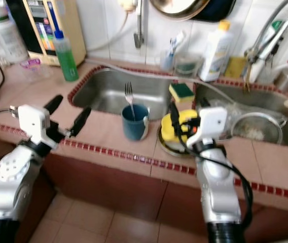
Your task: Kitchen organization
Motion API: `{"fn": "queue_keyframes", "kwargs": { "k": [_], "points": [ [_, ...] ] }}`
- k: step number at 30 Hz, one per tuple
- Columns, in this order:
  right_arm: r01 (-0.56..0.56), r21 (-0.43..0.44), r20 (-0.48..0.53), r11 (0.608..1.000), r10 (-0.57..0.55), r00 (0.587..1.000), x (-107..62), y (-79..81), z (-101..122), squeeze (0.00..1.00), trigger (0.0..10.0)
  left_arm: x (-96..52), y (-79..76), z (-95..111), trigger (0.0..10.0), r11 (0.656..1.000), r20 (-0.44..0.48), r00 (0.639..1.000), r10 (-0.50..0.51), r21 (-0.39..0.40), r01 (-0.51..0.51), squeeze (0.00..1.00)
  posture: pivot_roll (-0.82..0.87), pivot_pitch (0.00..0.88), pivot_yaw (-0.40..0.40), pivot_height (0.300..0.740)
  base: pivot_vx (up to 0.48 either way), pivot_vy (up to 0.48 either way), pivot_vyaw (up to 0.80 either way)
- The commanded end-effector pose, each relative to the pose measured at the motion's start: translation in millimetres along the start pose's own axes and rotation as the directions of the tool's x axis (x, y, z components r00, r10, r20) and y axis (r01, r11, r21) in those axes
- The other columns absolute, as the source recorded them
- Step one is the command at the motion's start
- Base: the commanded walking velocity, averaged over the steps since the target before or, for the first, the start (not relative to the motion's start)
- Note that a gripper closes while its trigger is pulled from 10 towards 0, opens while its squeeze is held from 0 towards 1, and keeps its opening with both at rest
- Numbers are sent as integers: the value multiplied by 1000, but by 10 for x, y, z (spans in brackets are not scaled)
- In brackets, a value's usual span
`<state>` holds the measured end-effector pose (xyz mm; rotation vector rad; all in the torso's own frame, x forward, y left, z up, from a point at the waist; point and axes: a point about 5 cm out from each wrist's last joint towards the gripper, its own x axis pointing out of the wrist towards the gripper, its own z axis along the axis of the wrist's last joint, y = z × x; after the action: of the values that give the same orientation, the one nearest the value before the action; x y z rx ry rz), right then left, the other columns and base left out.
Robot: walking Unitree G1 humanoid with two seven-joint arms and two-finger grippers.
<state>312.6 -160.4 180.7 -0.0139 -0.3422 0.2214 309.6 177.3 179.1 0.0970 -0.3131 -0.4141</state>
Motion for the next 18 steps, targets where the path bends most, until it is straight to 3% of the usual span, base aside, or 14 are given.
{"fn": "queue_keyframes", "kwargs": {
  "k": [1, 5, 18],
  "points": [
    [-10, -7, 20, 1000, 10, 1000, 37, -2, 52, 0, 10000, 11, 42, -2, 10000, 1000, -26, 1000, -13, 15, 13, 0, -85, 40, 20, 740, 0, 0, 0],
    [-22, -17, 19, 1000, 22, 1000, 59, -19, 65, 0, 10000, 51, 18, -7, 10000, 996, -51, 996, -77, 37, 79, 0, -86, 39, 21, 740, 0, 0, 0],
    [-55, -46, 16, 997, 55, 998, 84, -25, 86, 0, 10000, 174, -100, -112, 10000, 985, -147, 974, -170, -29, 167, 0, -97, 48, 37, 740, 0, 0, 0]
  ]
}}
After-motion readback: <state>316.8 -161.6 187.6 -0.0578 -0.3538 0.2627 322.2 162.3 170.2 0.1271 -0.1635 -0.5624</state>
